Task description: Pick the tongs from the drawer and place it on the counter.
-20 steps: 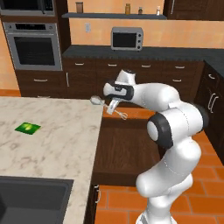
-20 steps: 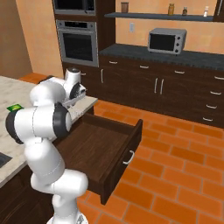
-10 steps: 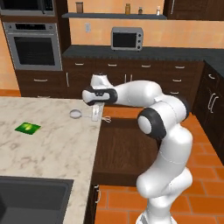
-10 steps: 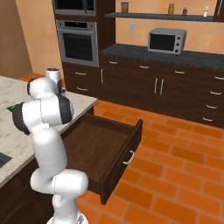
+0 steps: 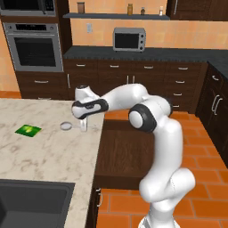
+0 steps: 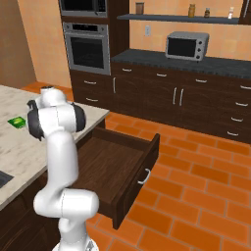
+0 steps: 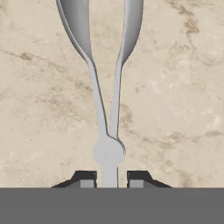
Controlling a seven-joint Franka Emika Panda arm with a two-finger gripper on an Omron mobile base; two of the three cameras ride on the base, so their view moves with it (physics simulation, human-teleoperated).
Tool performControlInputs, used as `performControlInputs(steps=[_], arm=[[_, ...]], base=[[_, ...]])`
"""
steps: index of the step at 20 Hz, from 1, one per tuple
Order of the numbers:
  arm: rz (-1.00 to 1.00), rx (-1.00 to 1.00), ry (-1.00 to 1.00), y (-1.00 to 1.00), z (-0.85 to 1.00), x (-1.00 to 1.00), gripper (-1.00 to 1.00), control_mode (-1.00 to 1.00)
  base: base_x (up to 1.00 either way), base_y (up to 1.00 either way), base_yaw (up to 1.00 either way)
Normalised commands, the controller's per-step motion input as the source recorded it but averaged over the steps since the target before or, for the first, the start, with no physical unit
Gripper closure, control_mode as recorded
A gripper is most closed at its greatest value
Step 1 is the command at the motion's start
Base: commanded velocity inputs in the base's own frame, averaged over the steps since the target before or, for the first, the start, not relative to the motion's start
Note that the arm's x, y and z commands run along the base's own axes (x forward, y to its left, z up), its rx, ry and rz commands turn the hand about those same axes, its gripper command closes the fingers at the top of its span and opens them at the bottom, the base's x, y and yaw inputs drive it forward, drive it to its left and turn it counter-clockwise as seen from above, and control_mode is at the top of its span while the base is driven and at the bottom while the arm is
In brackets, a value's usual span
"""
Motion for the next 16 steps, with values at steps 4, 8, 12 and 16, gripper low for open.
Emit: performControlInputs(steps=[4, 8, 12, 16], arm=[[0.00, -0.01, -0.04, 0.77, -0.13, 0.38, 1.00, -1.00], [0.00, 0.00, -0.02, 0.15, -0.23, 0.12, 1.00, -1.00], [0.00, 0.02, 0.00, -0.11, -0.83, 0.00, 1.00, -1.00], [0.00, 0.02, 0.00, 0.00, -0.22, 0.00, -1.00, -1.00]], base=[[0.00, 0.00, 0.00], [0.00, 0.00, 0.00], [0.00, 0.00, 0.00], [0.00, 0.00, 0.00]])
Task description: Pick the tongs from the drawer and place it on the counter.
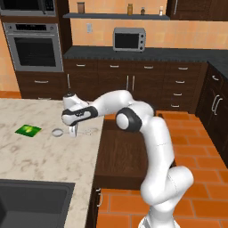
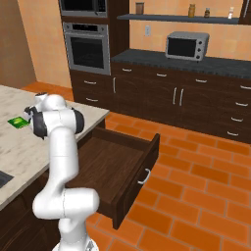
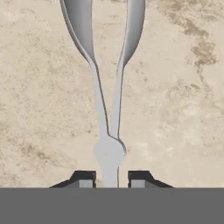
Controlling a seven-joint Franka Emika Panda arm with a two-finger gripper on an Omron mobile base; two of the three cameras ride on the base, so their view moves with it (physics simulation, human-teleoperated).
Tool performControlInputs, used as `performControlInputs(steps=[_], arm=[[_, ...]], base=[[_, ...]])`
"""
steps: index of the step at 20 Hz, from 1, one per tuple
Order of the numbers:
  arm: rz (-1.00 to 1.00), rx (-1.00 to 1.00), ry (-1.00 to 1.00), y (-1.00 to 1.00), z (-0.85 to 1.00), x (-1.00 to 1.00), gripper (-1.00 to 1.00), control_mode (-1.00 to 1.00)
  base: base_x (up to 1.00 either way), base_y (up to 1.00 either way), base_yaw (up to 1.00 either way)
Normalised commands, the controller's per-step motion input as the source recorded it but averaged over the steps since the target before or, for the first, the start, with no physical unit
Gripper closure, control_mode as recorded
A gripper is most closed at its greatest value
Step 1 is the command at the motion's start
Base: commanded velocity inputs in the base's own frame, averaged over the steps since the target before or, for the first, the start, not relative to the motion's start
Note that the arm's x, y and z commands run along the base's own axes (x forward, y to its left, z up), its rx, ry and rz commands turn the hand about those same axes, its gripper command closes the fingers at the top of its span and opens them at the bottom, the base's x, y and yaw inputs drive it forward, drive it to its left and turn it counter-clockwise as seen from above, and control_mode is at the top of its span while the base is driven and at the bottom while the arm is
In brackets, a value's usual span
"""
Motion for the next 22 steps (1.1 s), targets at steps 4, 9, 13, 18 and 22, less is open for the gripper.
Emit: performControlInputs(steps=[4, 9, 13, 18, 22], arm=[[0.00, 0.00, -0.01, 0.01, 0.00, 0.00, -1.00, -1.00], [0.00, 0.08, -0.19, -0.04, 0.74, -0.18, -1.00, -1.00], [0.00, 0.23, -0.29, -0.49, 1.00, -0.47, -1.00, -1.00], [0.00, 0.30, -0.18, -0.72, 0.44, -0.84, -1.00, -1.00], [0.00, 0.27, -0.25, -0.56, -0.06, -1.00, -1.00, -1.00]], base=[[0.00, 0.00, 0.00], [0.00, 0.00, 0.00], [0.00, 0.00, 0.00], [0.00, 0.00, 0.00], [0.00, 0.00, 0.00]])
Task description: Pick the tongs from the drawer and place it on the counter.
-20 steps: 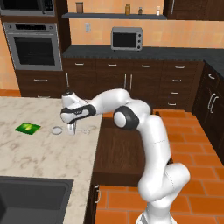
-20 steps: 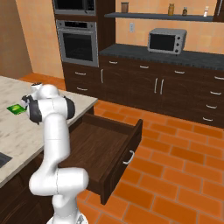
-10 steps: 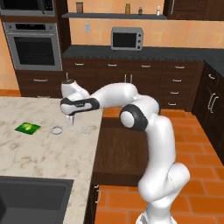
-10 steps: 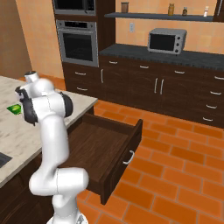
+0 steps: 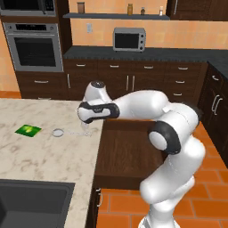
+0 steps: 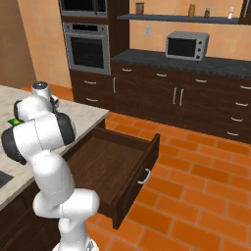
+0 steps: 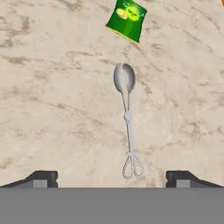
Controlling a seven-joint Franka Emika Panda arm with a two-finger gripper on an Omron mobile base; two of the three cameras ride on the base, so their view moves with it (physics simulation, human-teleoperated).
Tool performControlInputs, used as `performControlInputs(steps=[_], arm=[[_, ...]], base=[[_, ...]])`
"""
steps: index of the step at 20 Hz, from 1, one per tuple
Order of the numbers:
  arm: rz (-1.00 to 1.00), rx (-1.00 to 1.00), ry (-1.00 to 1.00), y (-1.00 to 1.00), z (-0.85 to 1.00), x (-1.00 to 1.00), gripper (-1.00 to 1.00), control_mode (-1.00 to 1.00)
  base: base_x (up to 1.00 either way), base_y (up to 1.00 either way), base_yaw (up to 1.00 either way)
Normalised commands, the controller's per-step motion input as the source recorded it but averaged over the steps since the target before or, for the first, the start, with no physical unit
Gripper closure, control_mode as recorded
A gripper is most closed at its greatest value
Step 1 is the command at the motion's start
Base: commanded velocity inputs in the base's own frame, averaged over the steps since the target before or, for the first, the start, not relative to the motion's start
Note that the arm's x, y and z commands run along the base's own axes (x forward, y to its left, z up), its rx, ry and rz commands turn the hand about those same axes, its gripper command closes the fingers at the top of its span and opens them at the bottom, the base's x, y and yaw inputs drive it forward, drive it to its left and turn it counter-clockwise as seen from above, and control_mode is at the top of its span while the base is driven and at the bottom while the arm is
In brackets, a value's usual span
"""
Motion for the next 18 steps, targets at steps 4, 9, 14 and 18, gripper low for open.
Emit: performControlInputs(steps=[4, 9, 14, 18], arm=[[0.00, 0.23, -0.38, -0.37, 0.01, -0.91, -1.00, -1.00], [0.00, 0.29, -0.24, -0.30, 0.51, -0.37, -1.00, -1.00], [0.01, 0.19, -0.06, -0.27, 0.35, -0.02, -1.00, -1.00], [0.00, 0.12, 0.00, -0.10, 0.34, 0.01, -1.00, -1.00]], base=[[0.00, 0.00, 0.00], [0.00, 0.00, 0.00], [0.00, 0.00, 0.00], [0.00, 0.00, 0.00]])
